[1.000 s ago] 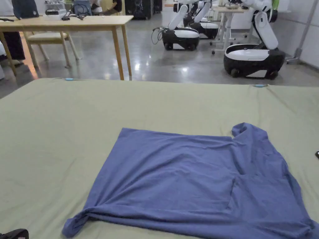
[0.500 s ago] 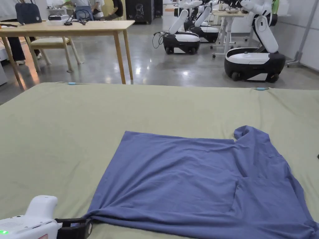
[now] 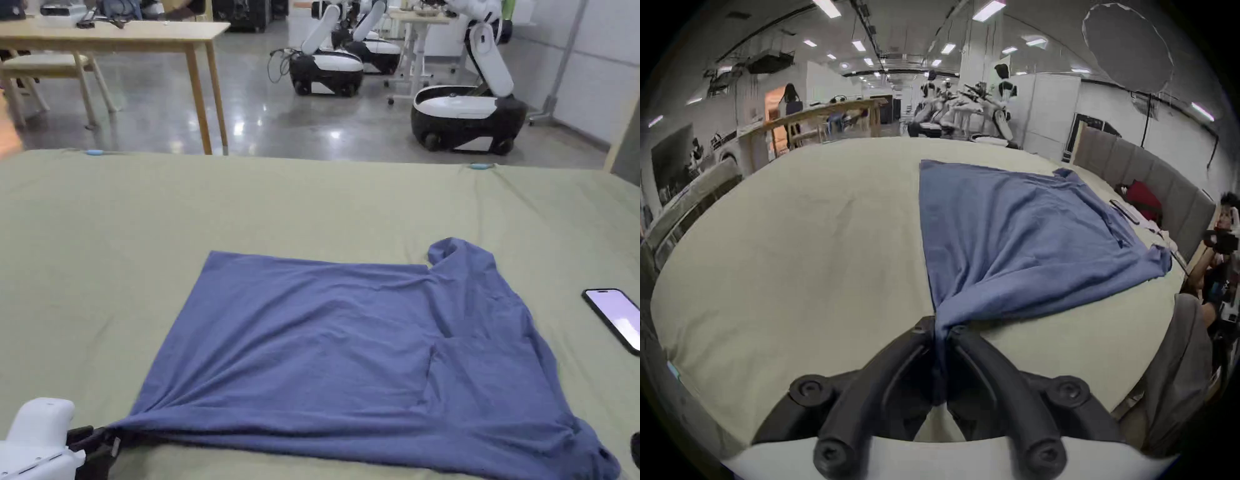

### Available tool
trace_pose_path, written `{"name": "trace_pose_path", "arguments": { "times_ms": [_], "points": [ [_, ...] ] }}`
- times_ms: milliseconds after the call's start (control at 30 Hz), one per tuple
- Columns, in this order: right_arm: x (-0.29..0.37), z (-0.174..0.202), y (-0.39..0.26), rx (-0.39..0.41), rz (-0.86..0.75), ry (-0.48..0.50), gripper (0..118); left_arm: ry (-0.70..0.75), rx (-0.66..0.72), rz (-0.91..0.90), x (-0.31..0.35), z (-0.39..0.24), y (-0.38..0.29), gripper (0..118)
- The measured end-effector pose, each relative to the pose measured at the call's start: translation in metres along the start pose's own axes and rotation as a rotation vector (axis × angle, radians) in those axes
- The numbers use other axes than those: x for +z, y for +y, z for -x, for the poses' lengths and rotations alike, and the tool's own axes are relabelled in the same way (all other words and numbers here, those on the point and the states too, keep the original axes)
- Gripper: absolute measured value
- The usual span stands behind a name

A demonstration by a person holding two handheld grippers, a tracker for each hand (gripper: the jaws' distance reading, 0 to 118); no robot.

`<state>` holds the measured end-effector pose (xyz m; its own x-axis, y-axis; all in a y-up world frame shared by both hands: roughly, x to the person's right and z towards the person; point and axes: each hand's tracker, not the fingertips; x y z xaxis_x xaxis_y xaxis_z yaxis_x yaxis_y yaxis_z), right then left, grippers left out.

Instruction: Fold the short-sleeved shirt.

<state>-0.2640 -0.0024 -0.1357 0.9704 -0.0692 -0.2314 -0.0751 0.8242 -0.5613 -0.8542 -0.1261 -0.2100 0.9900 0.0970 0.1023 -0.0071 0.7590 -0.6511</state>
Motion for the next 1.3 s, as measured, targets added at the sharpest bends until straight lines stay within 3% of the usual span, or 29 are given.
{"name": "trace_pose_path", "arguments": {
  "times_ms": [67,100,167,200,333,467,567,633,667,900,1033,1133,1233,1300],
  "points": [
    [-0.027,-0.006,0.002,0.049,0.048,-0.038,1,0.001,-0.011,-0.003,0.0,-0.004,0.001,4],
    [-0.043,-0.016,0.0,0.071,0.077,-0.051,21,0.004,-0.016,-0.001,0.0,-0.005,0.001,4],
    [-0.073,-0.032,-0.005,0.087,0.128,-0.054,93,-0.005,-0.01,-0.007,0.001,-0.009,0.0,4],
    [-0.086,-0.04,-0.008,0.08,0.169,-0.064,104,-0.019,-0.002,-0.005,0.002,-0.009,0.001,4],
    [-0.123,-0.073,-0.027,0.03,0.255,-0.088,94,-0.015,-0.013,-0.001,0.003,-0.013,0.0,4],
    [-0.139,-0.077,-0.041,0.068,0.328,-0.038,82,-0.023,-0.003,0.009,0.005,-0.023,0.003,4],
    [-0.136,-0.066,-0.042,0.068,0.292,0.065,12,-0.021,0.005,0.012,0.007,-0.027,0.004,4],
    [-0.134,-0.055,-0.041,0.141,0.299,-0.021,11,-0.009,-0.009,0.012,0.009,-0.031,0.002,4],
    [-0.131,-0.055,-0.041,0.168,0.284,-0.013,10,-0.011,-0.01,0.008,0.011,-0.031,0.001,4],
    [-0.098,-0.062,0.0,0.047,0.092,0.031,11,-0.054,0.017,-0.082,0.025,-0.026,0.046,4],
    [-0.108,-0.063,0.051,0.025,0.035,0.032,11,-0.076,-0.011,-0.136,0.015,-0.029,0.1,4],
    [-0.14,-0.069,0.088,0.008,0.03,0.0,11,-0.045,-0.062,-0.122,-0.019,-0.033,0.139,4],
    [-0.189,-0.078,0.118,-0.085,0.101,-0.073,11,-0.019,-0.038,-0.057,-0.074,-0.032,0.168,4],
    [-0.226,-0.087,0.129,-0.092,0.112,-0.092,11,-0.02,-0.031,-0.012,-0.11,-0.032,0.177,4]
  ]
}}
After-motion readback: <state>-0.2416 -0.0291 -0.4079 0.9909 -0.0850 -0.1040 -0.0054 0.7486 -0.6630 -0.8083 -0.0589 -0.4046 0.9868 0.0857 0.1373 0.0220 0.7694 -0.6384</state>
